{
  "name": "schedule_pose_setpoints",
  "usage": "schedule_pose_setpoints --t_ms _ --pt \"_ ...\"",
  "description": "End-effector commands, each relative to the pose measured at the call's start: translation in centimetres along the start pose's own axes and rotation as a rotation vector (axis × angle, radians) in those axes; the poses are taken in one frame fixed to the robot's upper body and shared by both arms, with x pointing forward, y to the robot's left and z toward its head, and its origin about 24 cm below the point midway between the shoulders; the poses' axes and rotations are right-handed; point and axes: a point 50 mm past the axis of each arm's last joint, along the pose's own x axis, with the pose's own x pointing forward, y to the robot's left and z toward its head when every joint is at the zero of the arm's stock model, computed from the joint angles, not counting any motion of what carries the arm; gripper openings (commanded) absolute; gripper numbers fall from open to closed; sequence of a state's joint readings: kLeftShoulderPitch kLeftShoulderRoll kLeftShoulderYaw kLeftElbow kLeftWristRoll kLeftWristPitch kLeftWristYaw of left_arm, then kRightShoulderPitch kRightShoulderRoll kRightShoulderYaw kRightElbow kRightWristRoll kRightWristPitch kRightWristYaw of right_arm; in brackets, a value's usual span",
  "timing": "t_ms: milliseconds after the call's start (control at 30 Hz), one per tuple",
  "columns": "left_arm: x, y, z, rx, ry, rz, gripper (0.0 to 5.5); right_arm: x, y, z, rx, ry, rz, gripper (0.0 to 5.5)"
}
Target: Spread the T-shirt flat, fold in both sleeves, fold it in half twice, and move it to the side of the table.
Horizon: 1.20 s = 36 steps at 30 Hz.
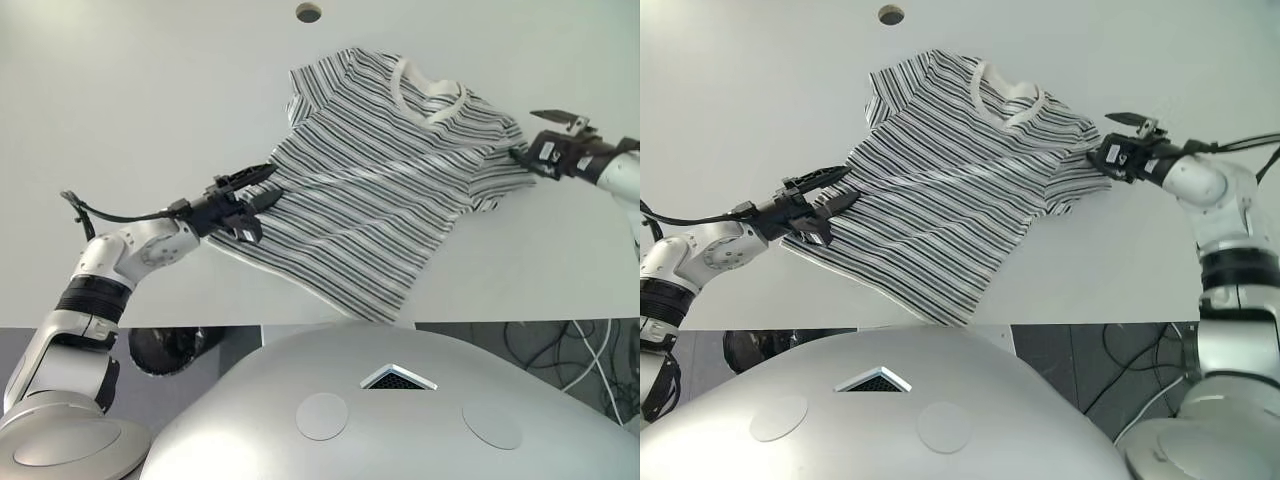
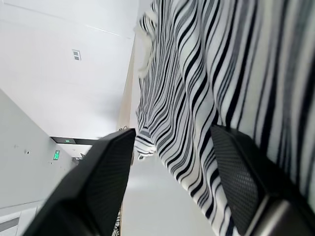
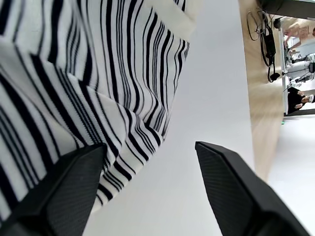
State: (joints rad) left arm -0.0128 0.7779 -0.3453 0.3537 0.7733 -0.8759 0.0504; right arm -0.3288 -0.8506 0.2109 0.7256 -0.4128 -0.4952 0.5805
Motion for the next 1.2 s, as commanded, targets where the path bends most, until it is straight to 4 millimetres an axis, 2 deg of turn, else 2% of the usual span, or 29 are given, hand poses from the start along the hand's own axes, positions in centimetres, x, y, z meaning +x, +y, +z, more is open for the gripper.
schedule_pose_setpoints --t_ms 33,100,167,267,333,400,533,633,700,767,833,933,1000,1100,1200 --pt "0.1 0.0 -1.2 -0.031 0.128 0.042 2.85 3.4 -0.7 0.3 -0.068 0.114 0.097 3.41" --pt "0.8 0.9 -1.1 -0.055 0.145 0.119 2.85 4.6 -2.1 1.0 -0.117 0.158 0.083 3.41" --pt "1.5 1.2 -0.2 -0.096 0.122 0.155 2.85 5.5 -3.4 2.0 -0.179 0.194 0.050 3.41" --pt "2.3 1.4 4.0 -0.256 -0.067 0.133 2.85 6.9 -4.9 4.1 -0.236 0.186 -0.019 3.41" --pt "2.1 1.2 7.0 -0.353 -0.206 0.054 2.85 7.6 -5.4 5.5 -0.243 0.150 -0.057 3.41" --pt "1.6 1.1 8.6 -0.416 -0.278 -0.028 2.85 7.8 -5.9 6.2 -0.216 0.104 -0.101 3.41" --pt "0.8 0.1 9.3 -0.469 -0.288 -0.171 2.85 5.9 -8.3 5.8 -0.080 0.006 -0.286 3.41" --pt "1.0 -1.3 8.2 -0.427 -0.210 -0.235 2.85 2.5 -10.4 4.0 0.031 -0.090 -0.475 3.41" --pt "1.3 -1.7 7.8 -0.418 -0.185 -0.237 2.85 0.0 -10.6 3.3 0.086 -0.198 -0.569 3.41" --pt "1.2 -1.0 8.6 -0.495 -0.232 -0.205 2.85 -1.8 -8.5 4.1 0.137 -0.375 -0.576 3.41" --pt "0.7 1.1 10.0 -0.642 -0.343 -0.143 2.85 -3.1 -4.8 6.0 0.184 -0.524 -0.479 3.41" --pt "-0.5 7.2 11.0 -0.896 -0.588 0.062 2.85 -4.0 3.5 9.9 0.216 -0.652 -0.063 3.41" --pt "-0.7 10.1 10.6 -0.994 -0.683 0.167 2.85 -4.6 7.7 11.5 0.196 -0.674 0.157 3.41" --pt "-0.4 12.2 10.6 -1.074 -0.775 0.230 2.85 -5.1 10.9 12.6 0.185 -0.667 0.322 3.41" --pt "0.2 12.2 10.5 -1.079 -0.759 0.222 2.85 -5.9 12.0 12.3 0.184 -0.611 0.383 3.41"
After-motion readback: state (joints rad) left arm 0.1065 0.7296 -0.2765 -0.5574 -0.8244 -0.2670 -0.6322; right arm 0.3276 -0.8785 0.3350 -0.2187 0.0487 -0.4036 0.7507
